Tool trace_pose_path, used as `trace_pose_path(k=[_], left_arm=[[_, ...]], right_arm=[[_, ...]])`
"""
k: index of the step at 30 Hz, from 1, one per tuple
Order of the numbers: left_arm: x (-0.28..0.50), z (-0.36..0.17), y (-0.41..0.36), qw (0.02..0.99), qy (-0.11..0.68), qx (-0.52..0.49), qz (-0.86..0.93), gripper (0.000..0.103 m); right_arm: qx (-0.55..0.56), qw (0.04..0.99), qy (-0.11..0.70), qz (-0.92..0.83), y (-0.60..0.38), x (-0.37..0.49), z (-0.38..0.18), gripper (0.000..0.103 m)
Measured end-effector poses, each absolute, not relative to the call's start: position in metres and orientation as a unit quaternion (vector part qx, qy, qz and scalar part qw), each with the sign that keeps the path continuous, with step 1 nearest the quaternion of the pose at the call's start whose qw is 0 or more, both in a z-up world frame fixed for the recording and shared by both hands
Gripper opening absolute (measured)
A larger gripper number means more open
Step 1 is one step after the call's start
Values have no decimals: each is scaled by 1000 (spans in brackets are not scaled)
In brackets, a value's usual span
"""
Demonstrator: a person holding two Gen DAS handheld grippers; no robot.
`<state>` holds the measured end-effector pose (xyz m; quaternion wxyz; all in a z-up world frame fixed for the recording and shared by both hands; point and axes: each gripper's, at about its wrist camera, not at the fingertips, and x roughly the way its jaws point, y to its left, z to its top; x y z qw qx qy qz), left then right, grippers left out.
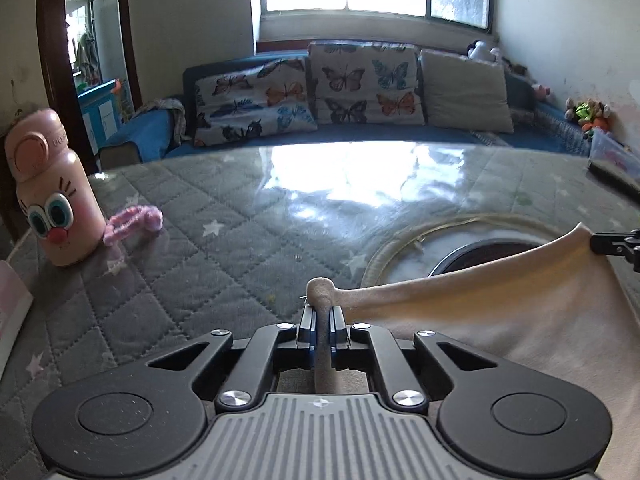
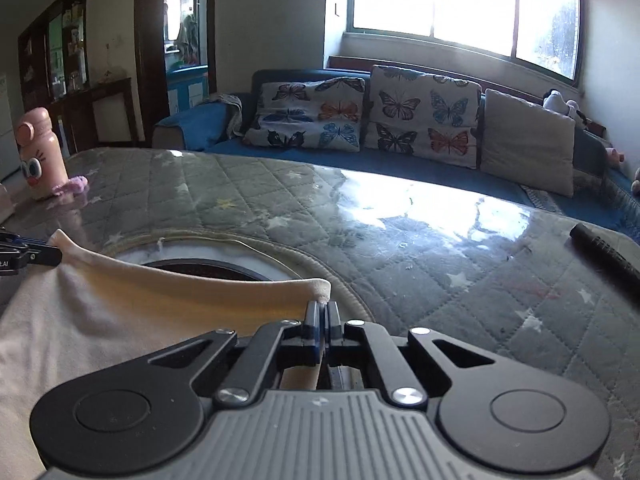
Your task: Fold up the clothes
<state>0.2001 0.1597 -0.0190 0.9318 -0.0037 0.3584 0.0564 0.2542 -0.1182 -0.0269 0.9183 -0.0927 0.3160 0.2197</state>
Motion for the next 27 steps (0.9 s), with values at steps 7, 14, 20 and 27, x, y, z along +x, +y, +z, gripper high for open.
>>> trace_pose_path(k=[7,14,20,27], left_arm=[[184,-5,153,937,345,12,55,28],[137,10,125,943,331,35,7,40],[89,10,86,940,330,67,-55,43],[36,-3,48,931,328,103,-122,47]], right_arm=[[-94,911,334,221,-120,254,-26,8],[-97,901,337,256,-132,212,8,19],[-124,879,343,308,-135,153,17,32],[-153,843,353,375,-131,86,11,35]])
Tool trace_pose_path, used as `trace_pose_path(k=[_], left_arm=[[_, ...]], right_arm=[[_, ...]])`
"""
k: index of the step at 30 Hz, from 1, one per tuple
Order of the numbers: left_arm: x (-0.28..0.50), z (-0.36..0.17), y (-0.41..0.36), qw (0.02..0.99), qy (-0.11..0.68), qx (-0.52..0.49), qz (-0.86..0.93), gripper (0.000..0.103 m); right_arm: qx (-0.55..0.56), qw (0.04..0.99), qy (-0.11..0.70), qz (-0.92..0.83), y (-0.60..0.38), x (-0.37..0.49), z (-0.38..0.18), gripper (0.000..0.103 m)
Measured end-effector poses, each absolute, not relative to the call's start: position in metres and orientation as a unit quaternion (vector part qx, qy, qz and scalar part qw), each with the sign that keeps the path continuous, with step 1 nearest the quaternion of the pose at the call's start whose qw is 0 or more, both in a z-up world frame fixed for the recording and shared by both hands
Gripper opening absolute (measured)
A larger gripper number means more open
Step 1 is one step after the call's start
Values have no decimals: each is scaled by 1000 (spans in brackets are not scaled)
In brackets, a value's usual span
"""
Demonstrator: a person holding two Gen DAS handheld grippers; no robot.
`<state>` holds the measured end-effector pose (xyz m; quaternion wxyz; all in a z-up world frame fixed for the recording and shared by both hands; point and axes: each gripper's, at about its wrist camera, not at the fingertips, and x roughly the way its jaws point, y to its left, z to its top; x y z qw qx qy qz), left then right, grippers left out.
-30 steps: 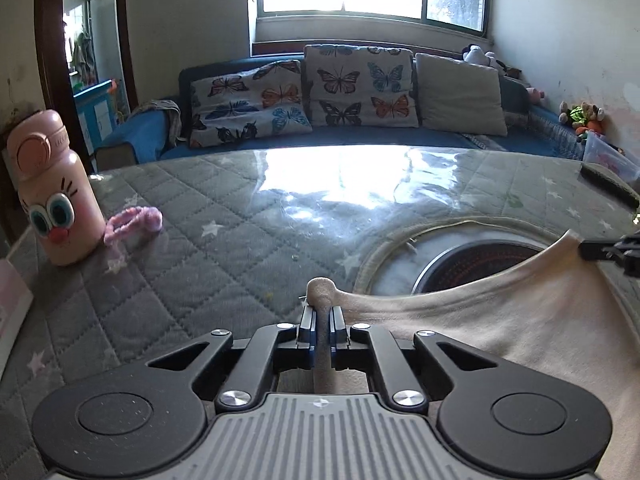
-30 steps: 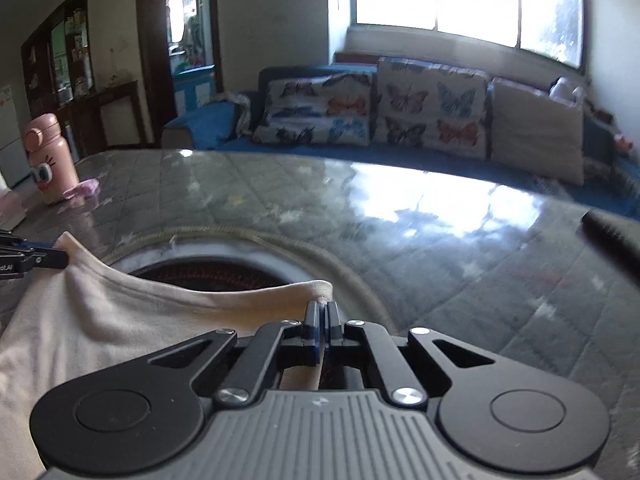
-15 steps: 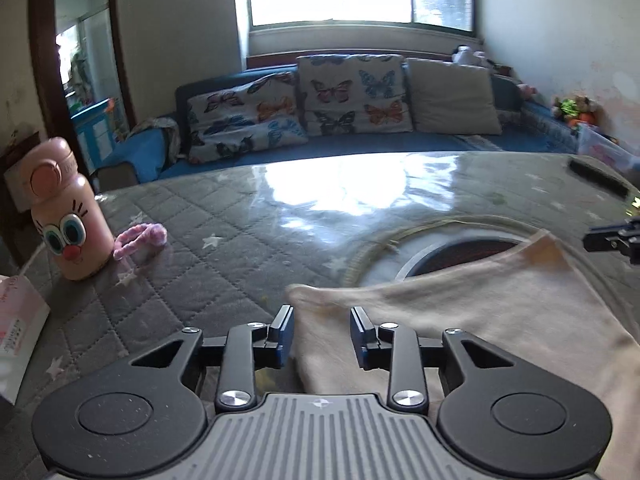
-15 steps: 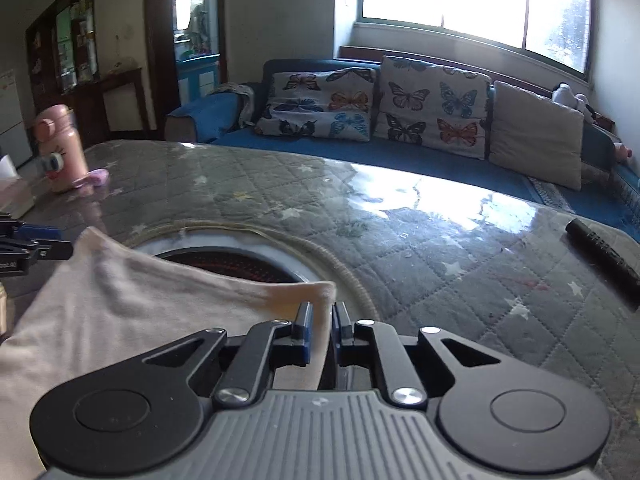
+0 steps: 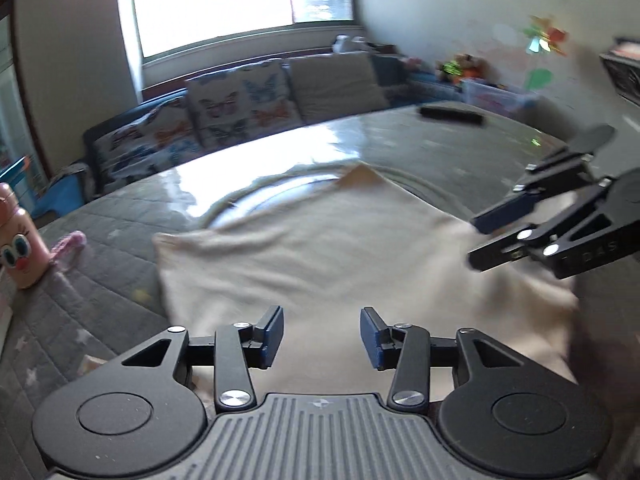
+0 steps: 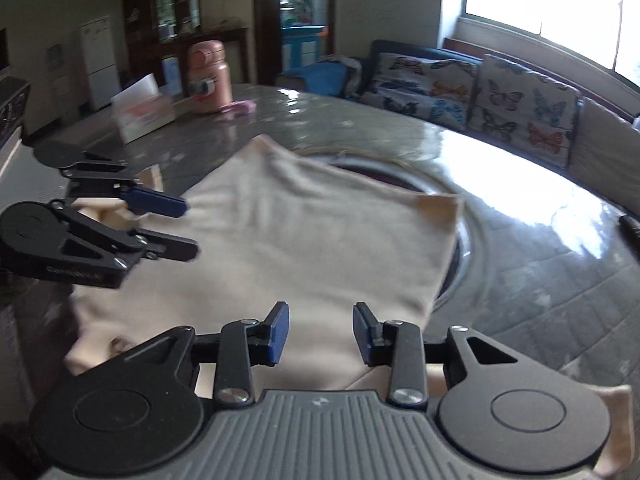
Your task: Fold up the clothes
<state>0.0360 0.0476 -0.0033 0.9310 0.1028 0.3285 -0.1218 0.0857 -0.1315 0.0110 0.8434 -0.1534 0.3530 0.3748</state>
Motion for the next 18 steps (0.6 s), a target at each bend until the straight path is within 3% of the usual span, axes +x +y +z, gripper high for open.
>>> trace_pose_path(k=[11,18], left_arm=[[-4,-20,24,930,317,118,-147,51],[7,-7,15,939,297,85,-149,51]], right_arm=[[-194,825,345,403,-134,17,-8,41],[-114,857,340,370,-174,18,12,43]])
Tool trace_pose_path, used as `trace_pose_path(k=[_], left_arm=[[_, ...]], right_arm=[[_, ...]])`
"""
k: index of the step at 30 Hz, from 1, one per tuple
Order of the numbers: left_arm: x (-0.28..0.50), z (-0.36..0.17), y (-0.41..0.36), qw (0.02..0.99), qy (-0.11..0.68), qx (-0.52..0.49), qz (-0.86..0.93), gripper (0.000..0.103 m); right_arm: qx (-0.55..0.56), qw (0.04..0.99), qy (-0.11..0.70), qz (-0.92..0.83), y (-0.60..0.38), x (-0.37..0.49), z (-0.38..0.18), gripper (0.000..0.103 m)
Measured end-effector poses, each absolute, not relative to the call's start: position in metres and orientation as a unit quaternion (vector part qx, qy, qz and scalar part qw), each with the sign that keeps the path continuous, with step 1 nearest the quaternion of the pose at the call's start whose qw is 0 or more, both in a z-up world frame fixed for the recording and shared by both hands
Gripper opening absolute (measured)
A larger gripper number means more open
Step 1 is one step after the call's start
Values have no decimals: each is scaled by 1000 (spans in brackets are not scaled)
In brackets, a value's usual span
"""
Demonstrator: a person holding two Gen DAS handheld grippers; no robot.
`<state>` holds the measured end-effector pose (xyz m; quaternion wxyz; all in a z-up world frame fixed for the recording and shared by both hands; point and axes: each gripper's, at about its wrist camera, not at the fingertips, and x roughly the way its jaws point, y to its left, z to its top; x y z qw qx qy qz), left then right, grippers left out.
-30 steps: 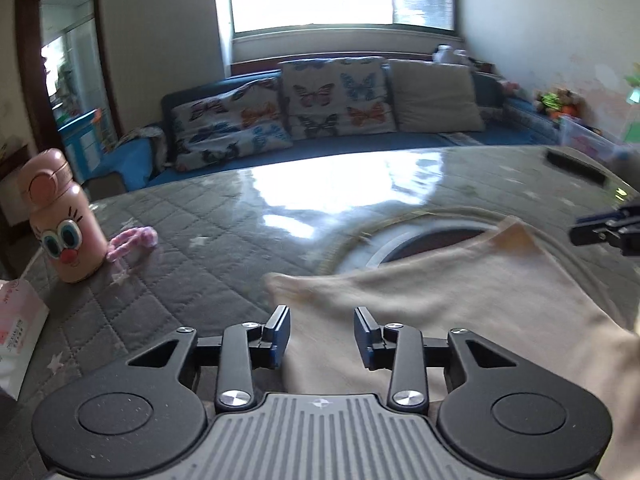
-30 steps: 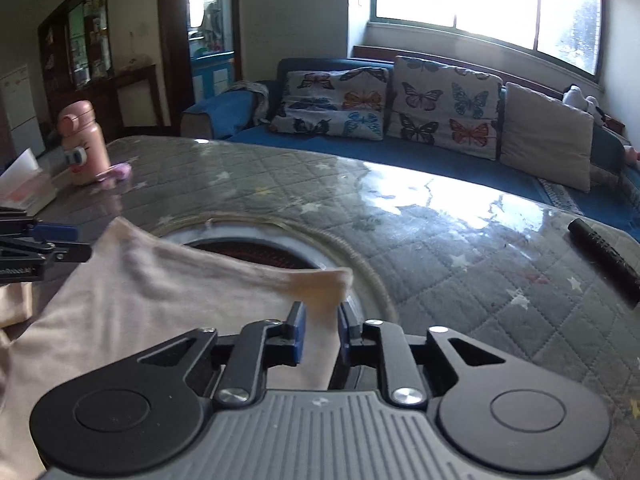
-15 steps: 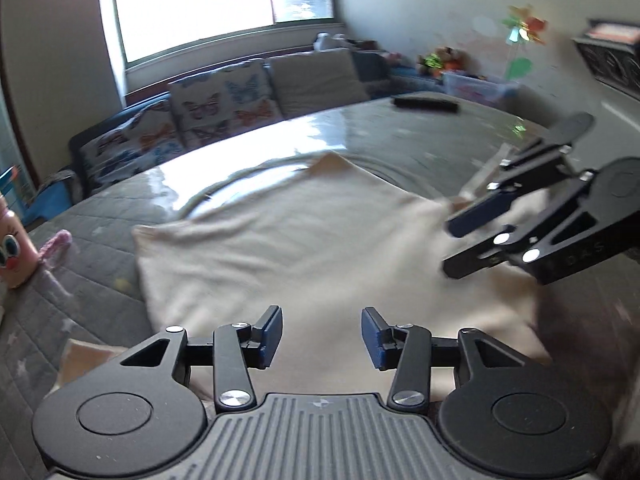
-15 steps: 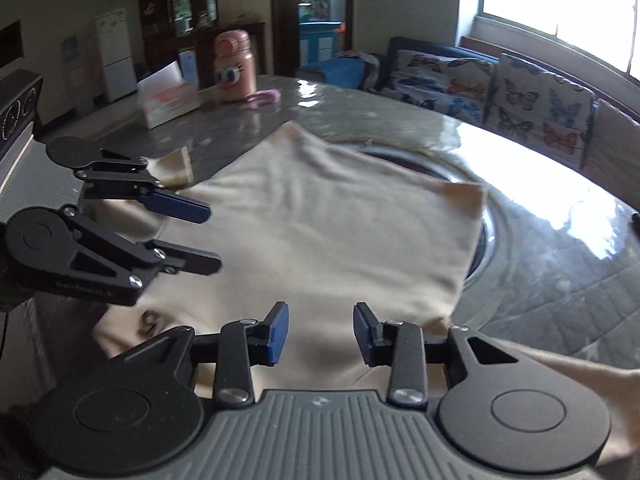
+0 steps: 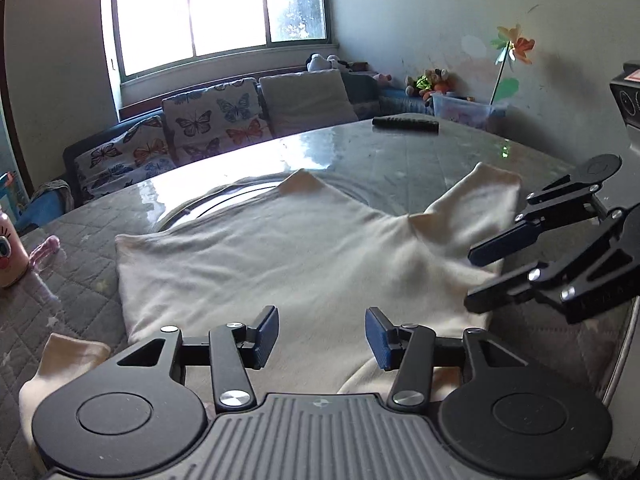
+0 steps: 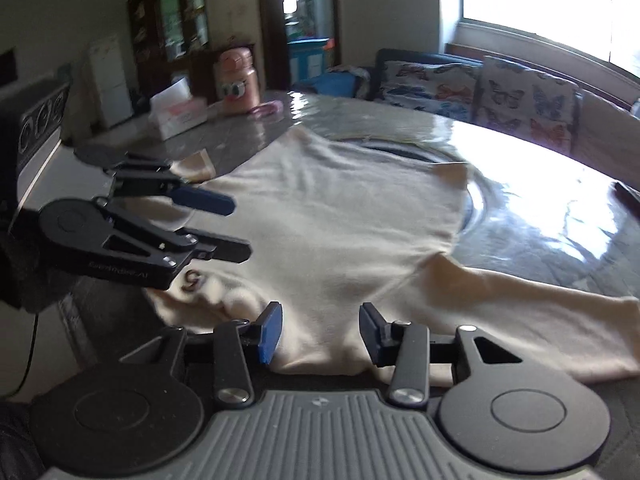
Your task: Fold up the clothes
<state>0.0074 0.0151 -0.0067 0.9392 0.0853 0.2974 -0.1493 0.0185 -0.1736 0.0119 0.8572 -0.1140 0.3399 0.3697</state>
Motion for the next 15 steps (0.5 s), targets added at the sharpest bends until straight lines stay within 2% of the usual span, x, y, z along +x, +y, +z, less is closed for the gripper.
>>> trace_pose_path(k=[15], left_arm=[[10,-31,-28,919,321,109,-203,52]], right_arm=[[-50,911,360,197,-263,65,-8,42]])
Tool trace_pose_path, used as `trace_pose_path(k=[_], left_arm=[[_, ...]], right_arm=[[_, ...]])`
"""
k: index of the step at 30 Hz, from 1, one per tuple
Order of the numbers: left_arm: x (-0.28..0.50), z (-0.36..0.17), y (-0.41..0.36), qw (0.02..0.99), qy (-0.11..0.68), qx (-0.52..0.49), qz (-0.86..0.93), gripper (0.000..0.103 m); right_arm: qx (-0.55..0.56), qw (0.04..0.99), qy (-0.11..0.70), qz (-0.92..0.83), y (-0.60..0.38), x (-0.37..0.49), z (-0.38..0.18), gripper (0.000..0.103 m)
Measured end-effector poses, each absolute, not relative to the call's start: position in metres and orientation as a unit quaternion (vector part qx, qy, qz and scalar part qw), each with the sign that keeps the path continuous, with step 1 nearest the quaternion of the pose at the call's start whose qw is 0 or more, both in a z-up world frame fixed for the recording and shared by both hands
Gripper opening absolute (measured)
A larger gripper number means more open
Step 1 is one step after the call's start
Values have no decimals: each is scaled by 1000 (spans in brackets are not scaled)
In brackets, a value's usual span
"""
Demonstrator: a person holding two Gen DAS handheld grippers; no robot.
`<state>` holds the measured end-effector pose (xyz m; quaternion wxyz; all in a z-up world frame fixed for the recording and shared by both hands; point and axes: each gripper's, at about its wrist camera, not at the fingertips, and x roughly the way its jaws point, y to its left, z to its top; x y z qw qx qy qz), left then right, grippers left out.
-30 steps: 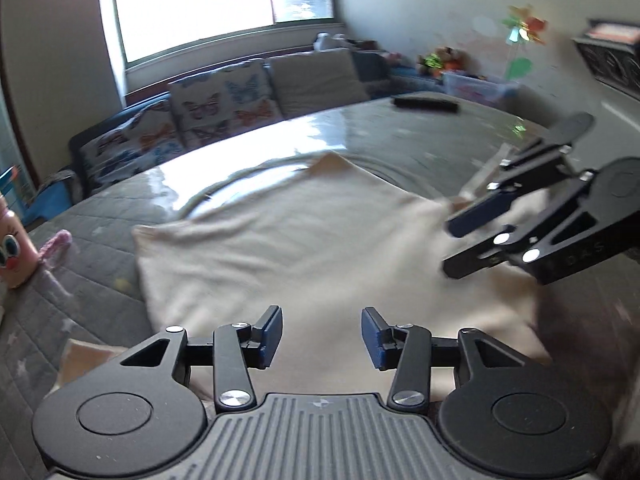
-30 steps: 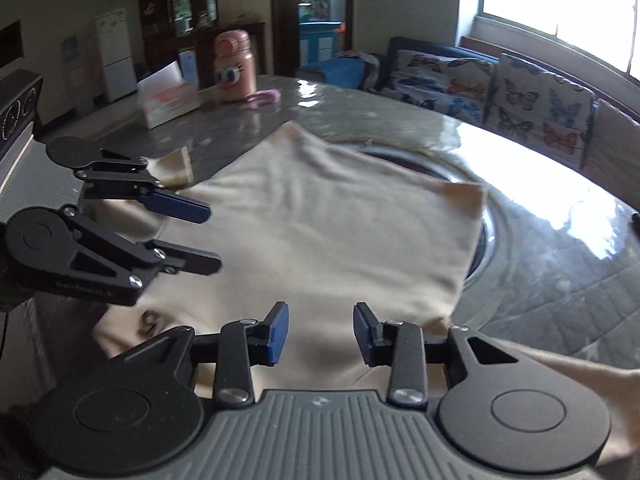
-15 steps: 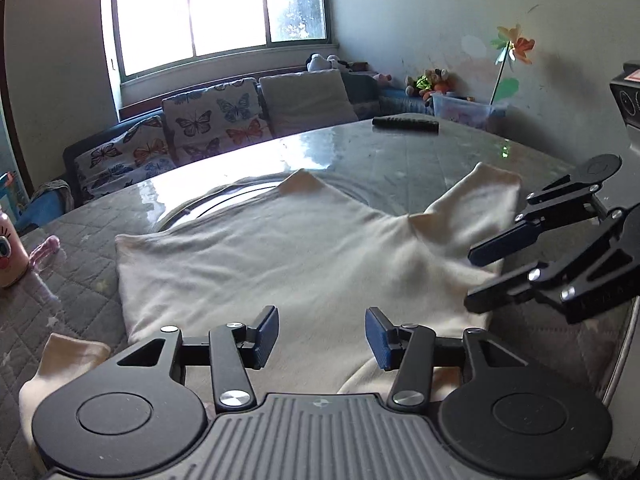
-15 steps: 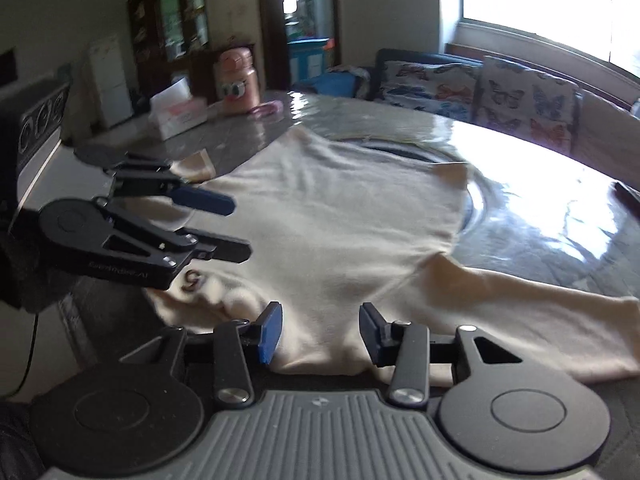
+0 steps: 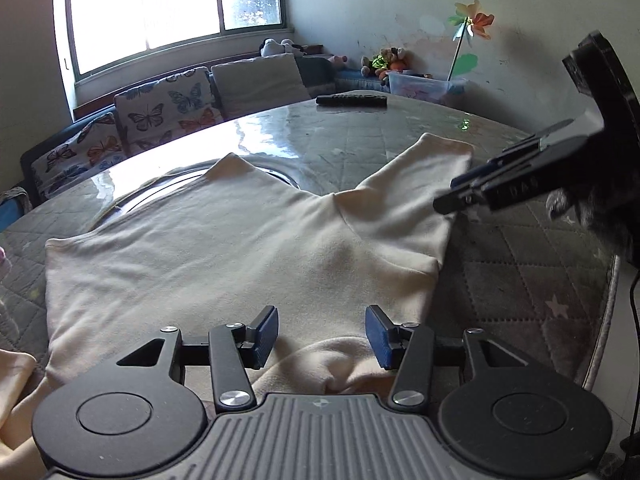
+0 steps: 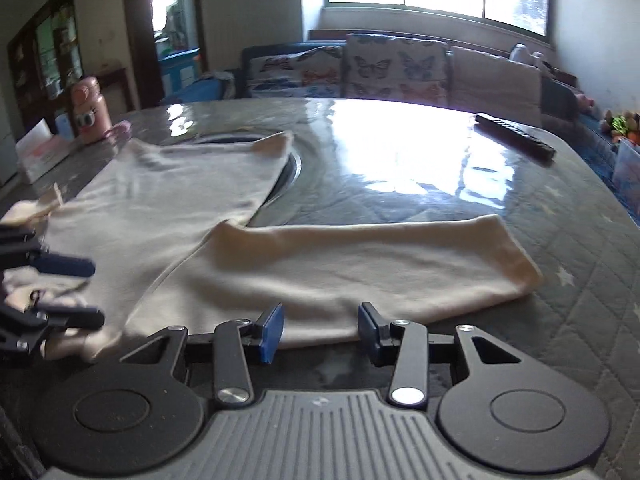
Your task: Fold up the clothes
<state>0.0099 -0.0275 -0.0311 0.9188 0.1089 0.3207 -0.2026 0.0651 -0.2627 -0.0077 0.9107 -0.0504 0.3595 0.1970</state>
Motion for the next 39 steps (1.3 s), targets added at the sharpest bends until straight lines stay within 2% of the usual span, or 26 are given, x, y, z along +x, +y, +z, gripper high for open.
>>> trace_pose_path(k=[12,18,23,26,31,34,39], left_arm=[[8,-29,-25,921,321,99,-199,53],[0,-13,11,936,308,70,-158,53],[-8,-9,62,944,314,41,-90,53],[-10,-12,95,944,327,13,-43,53],[-10,-20,137,937,350,-15,13,53],[-7,-24,152,934,354,-25,39,53],[-8,-24,158,938,332,-20,96,53]], right_arm=[[-28,932,346,103,-297,119,-21,42],[-20,935,346,77,-305,129,-24,44],[-28,938,337,78,-298,126,-29,61],[-30,938,334,81,-294,126,-31,79],[-33,939,332,79,-288,128,-35,94],[-32,938,335,77,-288,129,-37,102],[-32,938,337,77,-288,130,-37,103]])
